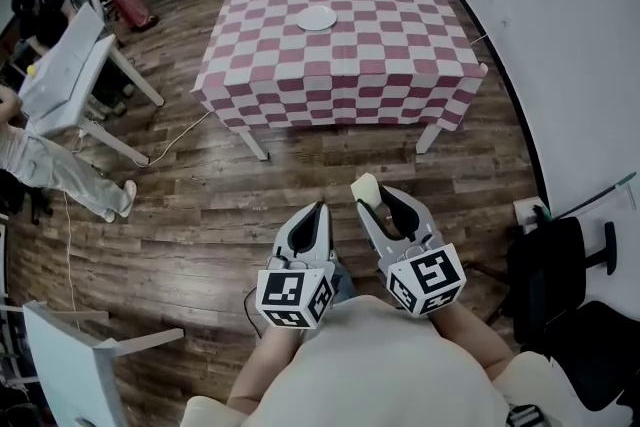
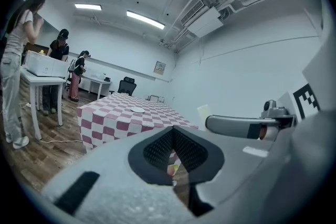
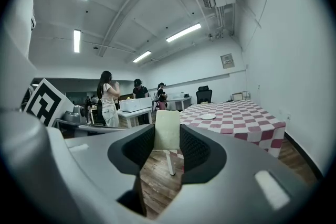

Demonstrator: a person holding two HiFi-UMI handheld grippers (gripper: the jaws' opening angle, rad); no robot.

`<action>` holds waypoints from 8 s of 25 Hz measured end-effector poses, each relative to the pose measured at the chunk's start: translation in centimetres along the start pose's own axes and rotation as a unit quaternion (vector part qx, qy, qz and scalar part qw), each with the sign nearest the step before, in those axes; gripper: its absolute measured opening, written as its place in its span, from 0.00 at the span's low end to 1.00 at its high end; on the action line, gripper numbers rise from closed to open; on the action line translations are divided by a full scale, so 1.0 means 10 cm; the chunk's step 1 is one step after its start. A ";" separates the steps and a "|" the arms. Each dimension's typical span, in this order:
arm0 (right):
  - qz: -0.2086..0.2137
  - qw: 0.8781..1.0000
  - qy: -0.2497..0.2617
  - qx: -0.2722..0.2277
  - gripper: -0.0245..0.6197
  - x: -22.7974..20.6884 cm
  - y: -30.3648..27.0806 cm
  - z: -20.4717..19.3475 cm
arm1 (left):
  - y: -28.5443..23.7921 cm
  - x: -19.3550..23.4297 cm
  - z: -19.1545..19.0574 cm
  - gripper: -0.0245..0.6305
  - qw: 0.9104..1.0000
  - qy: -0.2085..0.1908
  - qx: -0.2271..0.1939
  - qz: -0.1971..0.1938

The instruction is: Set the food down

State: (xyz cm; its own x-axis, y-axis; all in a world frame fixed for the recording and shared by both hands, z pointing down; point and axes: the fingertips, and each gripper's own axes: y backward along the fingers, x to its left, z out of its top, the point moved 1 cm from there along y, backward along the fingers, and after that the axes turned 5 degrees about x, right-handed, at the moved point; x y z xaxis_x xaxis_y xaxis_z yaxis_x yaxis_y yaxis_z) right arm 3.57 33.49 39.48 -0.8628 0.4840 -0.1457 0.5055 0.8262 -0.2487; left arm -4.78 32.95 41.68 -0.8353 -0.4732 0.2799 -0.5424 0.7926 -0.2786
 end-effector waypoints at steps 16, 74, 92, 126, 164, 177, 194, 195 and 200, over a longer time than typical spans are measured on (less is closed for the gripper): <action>-0.004 1.000 -0.010 0.001 0.28 -0.28 -1.16 0.47 | -0.79 0.80 0.60 0.05 1.000 -0.005 0.008 -0.007; -0.014 1.000 -0.001 0.015 0.28 -1.64 -3.76 1.40 | -2.99 2.54 1.86 0.05 1.000 0.007 0.005 0.010; 0.002 0.999 0.023 0.034 0.28 -2.68 -4.79 1.69 | -4.19 2.93 2.31 0.05 0.999 0.015 -0.006 0.043; 0.020 0.981 0.075 0.175 0.28 -3.91 -6.53 1.00 | -5.25 3.44 2.18 0.05 0.990 0.058 0.037 0.120; 0.013 0.940 0.145 0.308 0.28 -4.07 -7.09 0.27 | -5.32 3.55 2.12 0.05 0.989 0.060 0.051 0.127; 0.006 0.940 0.142 0.310 0.27 -4.07 -7.08 0.27 | -5.25 3.50 2.15 0.05 0.989 0.055 0.046 0.128; -0.023 0.951 0.140 0.275 0.20 -4.06 -6.89 0.49 | -5.12 3.40 2.12 0.05 0.990 0.050 0.040 0.123; -0.025 0.952 0.139 0.273 0.19 -4.06 -6.87 0.50 | -5.11 3.40 2.11 0.05 0.990 0.050 0.040 0.123; -0.034 0.956 0.135 0.258 0.16 -4.04 -6.79 0.57 | -5.07 3.35 2.09 0.05 0.991 0.047 0.038 0.119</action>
State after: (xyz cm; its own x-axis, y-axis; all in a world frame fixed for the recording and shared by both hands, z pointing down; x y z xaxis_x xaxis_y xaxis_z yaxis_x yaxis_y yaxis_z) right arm 4.15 -43.83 56.75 -0.8274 0.5479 0.1237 0.3203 0.6411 -0.6974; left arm -7.16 -31.13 46.00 -0.9305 -0.2352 0.2807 -0.3387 0.8443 -0.4152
